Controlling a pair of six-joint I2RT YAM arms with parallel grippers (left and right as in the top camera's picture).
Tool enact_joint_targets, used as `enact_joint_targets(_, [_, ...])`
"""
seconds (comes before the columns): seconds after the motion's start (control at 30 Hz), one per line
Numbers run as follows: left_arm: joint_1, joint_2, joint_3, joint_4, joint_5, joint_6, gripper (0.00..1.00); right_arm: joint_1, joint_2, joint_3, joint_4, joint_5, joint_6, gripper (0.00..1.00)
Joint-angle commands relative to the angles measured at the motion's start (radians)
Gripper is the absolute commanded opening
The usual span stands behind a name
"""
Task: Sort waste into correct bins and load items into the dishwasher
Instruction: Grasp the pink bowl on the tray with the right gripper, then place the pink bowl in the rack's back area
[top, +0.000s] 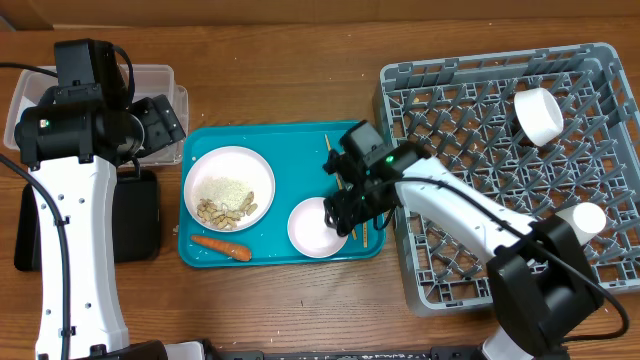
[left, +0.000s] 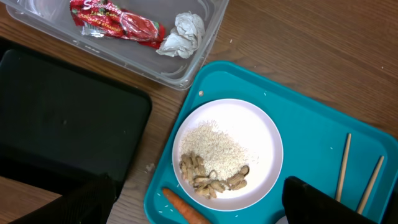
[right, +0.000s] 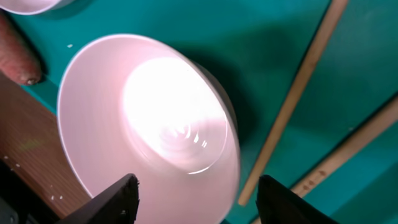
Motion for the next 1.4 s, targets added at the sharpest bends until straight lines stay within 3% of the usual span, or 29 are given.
enact_joint_targets(0.0, [0.004, 0.005, 0.003, 0.000, -0.006, -0.002, 0.87, 0.022, -0.003, -0.037, 0.034, 0.044, 0.004, 0.54])
enact_joint_targets(0.2, [0.004, 0.005, 0.003, 0.000, -0.006, -0.002, 0.88, 0.022, -0.003, -0.043, 0.052, 0.161, 0.068, 0.25])
enact_joint_targets(0.33, [0.004, 0.005, 0.003, 0.000, -0.006, -0.002, 0.88, 0.022, -0.003, -0.043, 0.051, 0.166, 0.068, 0.19])
enact_joint_targets(0.43, [0.004, 0.005, 0.003, 0.000, -0.006, -0.002, 0.88, 0.023, 0.000, -0.050, 0.049, 0.165, 0.072, 0.06])
enact_joint_targets(0.67, [0.004, 0.005, 0.003, 0.001, -0.006, -0.002, 0.88, 0.022, 0.002, -0.048, 0.070, 0.166, 0.090, 0.04])
enact_joint_targets(0.83, [0.004, 0.005, 0.003, 0.001, -0.006, -0.002, 0.88, -0.004, -0.014, 0.105, 0.005, 0.204, 0.093, 0.04])
enact_joint_targets(0.93, [0.004, 0.005, 0.003, 0.000, -0.006, -0.002, 0.88, -0.052, -0.039, 0.265, -0.087, 0.369, 0.093, 0.04])
enact_joint_targets(1.03, [0.004, 0.005, 0.003, 0.000, -0.006, -0.002, 0.87, -0.122, -0.065, 0.413, -0.158, 0.631, 0.093, 0.04])
enact_joint_targets(1.07, [0.004, 0.005, 0.003, 0.000, -0.006, -0.002, 0.88, -0.168, -0.079, 0.470, -0.166, 0.813, 0.100, 0.04])
enact_joint_targets(1.23, [0.004, 0.005, 0.003, 0.000, -0.006, -0.002, 0.88, -0.279, -0.092, 0.507, -0.168, 1.403, 0.262, 0.04])
enact_joint_targets(1.3, [0.004, 0.005, 0.003, 0.001, -0.006, -0.002, 0.88, -0.329, -0.079, 0.491, -0.175, 1.536, 0.316, 0.04])
enact_joint_targets(1.37, [0.004, 0.005, 0.003, 0.004, -0.006, -0.003, 0.88, -0.361, -0.066, 0.470, -0.181, 1.550, 0.336, 0.04])
